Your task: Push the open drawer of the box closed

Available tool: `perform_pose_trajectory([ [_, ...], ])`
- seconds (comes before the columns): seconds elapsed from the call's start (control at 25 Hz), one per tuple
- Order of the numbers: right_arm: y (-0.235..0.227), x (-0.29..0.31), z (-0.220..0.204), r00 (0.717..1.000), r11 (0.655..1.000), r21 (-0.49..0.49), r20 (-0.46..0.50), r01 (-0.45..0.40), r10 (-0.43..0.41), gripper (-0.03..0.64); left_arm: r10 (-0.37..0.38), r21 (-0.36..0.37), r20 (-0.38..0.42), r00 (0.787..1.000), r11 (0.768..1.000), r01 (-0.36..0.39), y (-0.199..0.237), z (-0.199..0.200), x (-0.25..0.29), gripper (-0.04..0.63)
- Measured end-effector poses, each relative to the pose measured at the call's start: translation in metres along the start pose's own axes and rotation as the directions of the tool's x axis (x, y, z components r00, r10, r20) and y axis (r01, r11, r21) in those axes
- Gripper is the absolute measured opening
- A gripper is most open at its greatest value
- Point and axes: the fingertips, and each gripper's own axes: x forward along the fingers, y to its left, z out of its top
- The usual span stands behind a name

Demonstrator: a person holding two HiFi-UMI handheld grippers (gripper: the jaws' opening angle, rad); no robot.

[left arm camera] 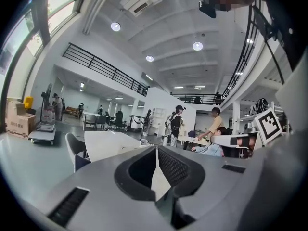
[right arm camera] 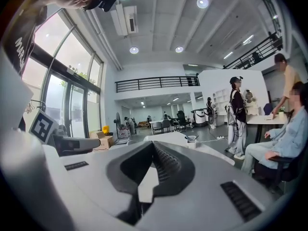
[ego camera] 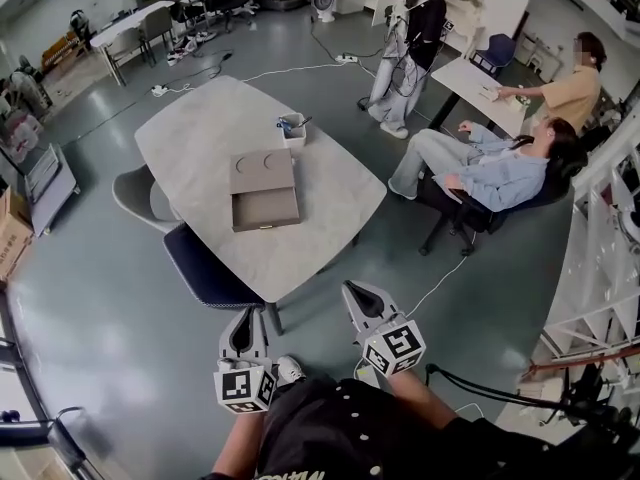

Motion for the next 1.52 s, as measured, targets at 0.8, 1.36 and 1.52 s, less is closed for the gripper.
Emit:
perform_pose_trajectory([
  [0.8, 0.007, 0.103, -0.013, 0.998, 0.999, 0.042, -0.062, 0.026, -0.023, -0.002, -0.074, -0.023, -0.026, 0.997, 0.997, 0.073, 0.067, 0.007, 0.056, 0.026],
  [1.36, -0.042, 0.194, -0.004, 0.999, 0.995, 0.098, -0.039, -0.031, 0.035, -0.002, -0.048, -0.021, -0.01, 0.999, 0.999, 0.048, 0.091, 0.025, 0.139, 0.026],
  [1.52, -0.051, 0.218, -0.005, 0.997, 0.992, 0.115, -0.057, -0.043, 0.05, -0.002, -0.037, -0.024, -0.023, 0.999, 0.999, 0.036, 0.099, 0.027, 0.158, 0.026],
])
